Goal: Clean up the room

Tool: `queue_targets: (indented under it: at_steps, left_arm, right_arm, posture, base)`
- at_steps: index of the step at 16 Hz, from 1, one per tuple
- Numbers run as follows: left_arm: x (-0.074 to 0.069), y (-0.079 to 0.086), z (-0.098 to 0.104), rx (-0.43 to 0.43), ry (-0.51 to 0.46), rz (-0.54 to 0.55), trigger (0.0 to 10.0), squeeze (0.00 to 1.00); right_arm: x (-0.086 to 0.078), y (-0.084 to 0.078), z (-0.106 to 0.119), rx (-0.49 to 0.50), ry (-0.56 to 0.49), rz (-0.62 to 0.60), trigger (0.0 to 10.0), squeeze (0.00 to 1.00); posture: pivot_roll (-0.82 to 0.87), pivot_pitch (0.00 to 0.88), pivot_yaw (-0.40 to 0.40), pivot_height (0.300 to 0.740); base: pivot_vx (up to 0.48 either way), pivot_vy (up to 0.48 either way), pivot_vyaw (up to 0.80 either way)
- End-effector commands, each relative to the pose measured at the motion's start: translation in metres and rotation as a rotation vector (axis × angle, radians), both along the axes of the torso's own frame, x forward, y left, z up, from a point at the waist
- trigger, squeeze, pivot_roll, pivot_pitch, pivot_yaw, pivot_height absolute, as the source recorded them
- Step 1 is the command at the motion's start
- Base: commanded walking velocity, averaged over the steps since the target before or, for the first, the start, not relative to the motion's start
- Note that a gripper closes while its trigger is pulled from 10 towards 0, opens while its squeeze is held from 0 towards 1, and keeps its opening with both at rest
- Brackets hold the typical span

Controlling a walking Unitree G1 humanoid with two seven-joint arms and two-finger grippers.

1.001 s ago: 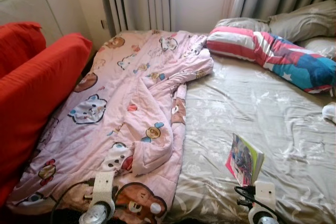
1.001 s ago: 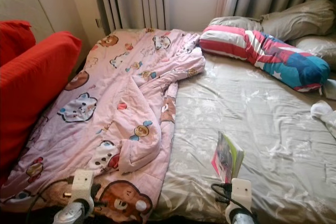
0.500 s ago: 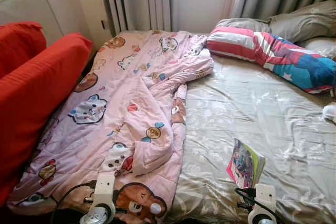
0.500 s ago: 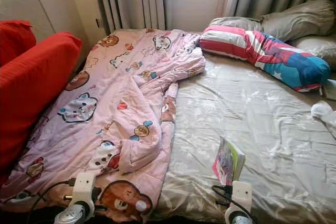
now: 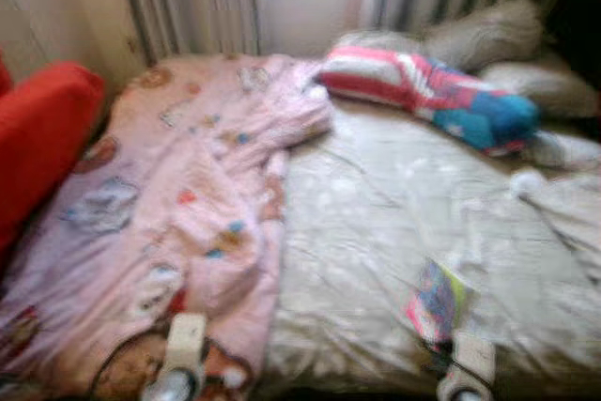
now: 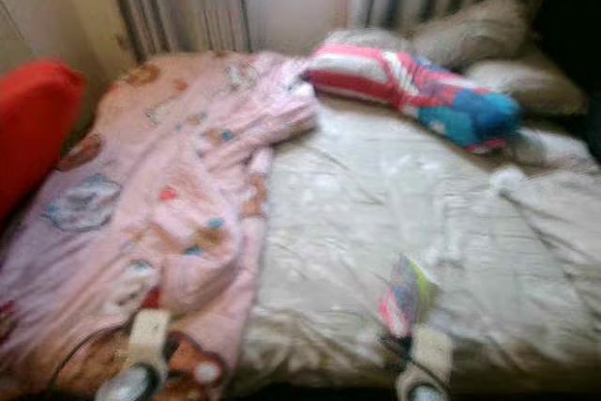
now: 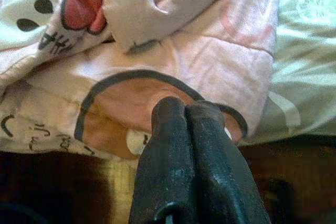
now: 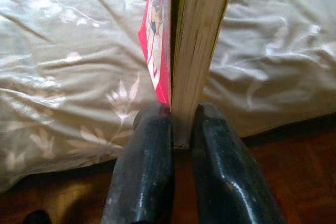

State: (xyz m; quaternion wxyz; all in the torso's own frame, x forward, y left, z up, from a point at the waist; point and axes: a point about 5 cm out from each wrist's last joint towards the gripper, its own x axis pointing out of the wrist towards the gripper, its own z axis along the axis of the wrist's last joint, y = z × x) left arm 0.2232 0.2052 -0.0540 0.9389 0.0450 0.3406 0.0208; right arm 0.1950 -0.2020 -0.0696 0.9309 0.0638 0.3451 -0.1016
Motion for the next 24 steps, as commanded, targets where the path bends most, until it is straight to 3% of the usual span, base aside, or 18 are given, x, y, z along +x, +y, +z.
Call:
queue_targets:
  at_steps: [1,6,24]
  left_arm:
    - [-0.0010,-0.0045,-0.0016,-0.013,0.007,-0.003,10.0,0.00]
    - [-0.0019,-0.0050,-0.0021,-0.016,0.006,-0.001,10.0,0.00]
    - [-0.0043,-0.0066,-0.0033,-0.036,0.004,-0.018,10.0,0.00]
  right_arm:
    - [0.0050,-0.0068,0.0047,-0.018,-0.030,-0.008,10.0,0.00]
    - [0.0033,-0.0081,0.0035,-0.018,-0.016,-0.017,10.0,0.00]
    - [0.0013,-0.0103,0.0031,-0.010,-0.021,-0.055,10.0,0.00]
  posture:
    - [0.02,0.047,-0.003,0.740]
    - [0.02,0.051,-0.004,0.740]
    - [0.01,0.067,-0.001,0.740]
  base:
    - [0.000,-0.480,0.00]
    - [0.000,-0.400,0.00]
    - [0.000,-0.045,-0.02]
